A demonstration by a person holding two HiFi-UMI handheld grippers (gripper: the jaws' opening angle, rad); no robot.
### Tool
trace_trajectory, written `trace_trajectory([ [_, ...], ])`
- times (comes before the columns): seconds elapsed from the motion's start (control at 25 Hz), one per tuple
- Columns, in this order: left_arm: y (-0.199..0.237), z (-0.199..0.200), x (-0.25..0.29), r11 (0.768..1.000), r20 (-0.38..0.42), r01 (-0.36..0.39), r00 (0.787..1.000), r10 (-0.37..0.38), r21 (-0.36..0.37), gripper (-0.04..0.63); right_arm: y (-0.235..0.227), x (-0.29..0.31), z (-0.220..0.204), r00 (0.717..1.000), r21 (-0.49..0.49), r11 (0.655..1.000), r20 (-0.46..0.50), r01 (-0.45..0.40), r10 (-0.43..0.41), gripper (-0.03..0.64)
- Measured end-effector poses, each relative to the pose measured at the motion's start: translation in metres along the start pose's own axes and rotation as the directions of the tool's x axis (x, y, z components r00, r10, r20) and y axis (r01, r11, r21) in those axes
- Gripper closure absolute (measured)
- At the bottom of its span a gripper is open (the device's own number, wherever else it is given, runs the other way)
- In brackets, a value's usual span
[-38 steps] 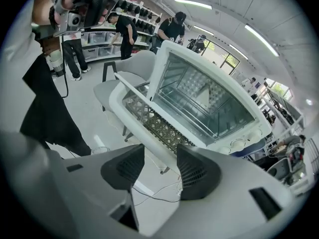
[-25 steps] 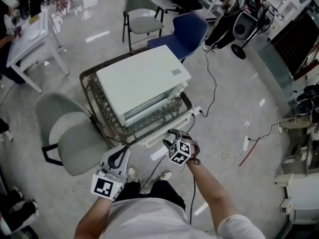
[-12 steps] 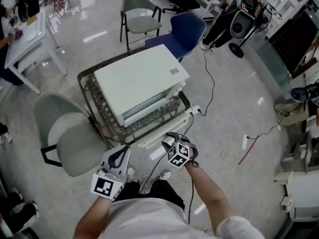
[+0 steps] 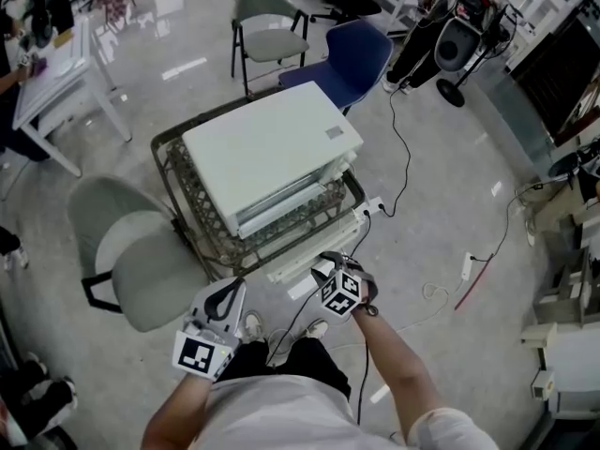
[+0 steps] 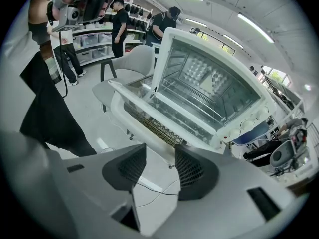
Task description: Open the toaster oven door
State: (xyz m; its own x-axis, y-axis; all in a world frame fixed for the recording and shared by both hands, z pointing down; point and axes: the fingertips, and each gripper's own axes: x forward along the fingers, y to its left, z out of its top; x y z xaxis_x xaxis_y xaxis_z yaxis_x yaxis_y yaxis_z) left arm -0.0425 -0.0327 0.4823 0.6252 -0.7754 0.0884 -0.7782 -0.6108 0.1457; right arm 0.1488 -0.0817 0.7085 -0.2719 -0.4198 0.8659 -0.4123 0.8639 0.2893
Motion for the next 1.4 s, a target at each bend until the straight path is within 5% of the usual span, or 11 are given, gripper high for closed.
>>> trace_trajectory([
  [1.4,-0.004,-0.010,0.012,1.000,-0.056,0.021,0.998,-0.021,0.010,0.574,0.015,0.025,-0.026,1.000,0.109,0.994,-0.004,-0.031,0.031,0.440],
])
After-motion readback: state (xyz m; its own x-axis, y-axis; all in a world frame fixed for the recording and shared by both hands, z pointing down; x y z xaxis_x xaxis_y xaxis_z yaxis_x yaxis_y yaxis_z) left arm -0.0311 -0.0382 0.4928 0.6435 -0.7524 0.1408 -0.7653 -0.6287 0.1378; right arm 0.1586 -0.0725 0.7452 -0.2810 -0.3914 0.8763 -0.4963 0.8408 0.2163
